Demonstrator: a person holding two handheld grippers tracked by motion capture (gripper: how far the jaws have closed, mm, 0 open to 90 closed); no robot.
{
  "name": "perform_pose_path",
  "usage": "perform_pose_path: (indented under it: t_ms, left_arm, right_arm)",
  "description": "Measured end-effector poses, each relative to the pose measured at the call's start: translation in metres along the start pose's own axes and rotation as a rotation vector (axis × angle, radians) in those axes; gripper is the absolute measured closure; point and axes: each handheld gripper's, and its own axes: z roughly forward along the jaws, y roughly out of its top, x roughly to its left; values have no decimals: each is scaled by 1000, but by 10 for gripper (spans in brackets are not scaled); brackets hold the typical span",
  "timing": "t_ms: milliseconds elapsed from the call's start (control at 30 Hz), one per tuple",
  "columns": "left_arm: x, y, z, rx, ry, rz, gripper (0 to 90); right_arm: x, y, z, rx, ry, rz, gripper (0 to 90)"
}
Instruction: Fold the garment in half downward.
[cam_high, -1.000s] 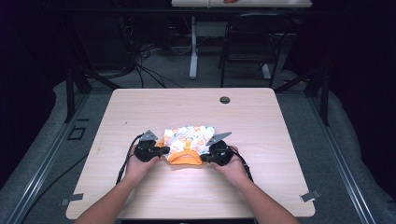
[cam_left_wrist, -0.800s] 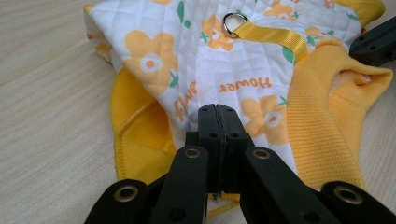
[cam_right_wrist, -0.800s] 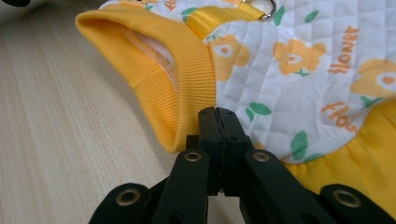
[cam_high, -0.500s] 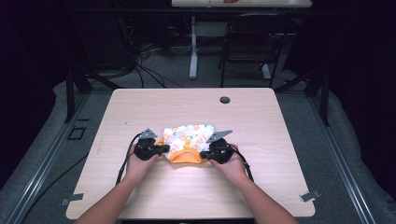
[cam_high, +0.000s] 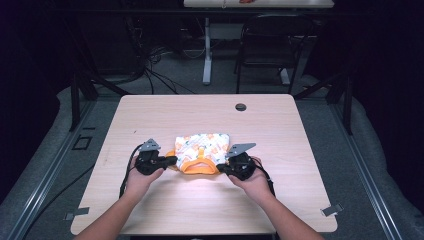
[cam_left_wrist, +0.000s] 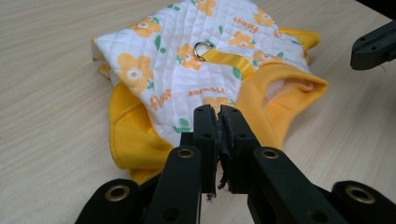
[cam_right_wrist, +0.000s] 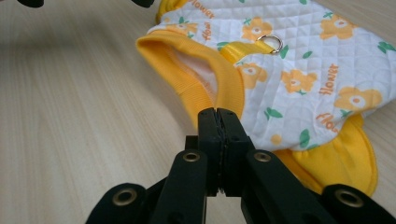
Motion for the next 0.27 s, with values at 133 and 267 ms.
perform_pose_path:
  t_ms: [133, 267]
  left_arm:
    - [-8, -7, -12, 4, -7, 18, 827]
    - [-17, -16, -21, -9, -7, 44, 721]
  right_arm:
    - [9, -7, -12, -16, -20, -26, 869]
    - [16, -16, -22, -38, -40, -35, 807]
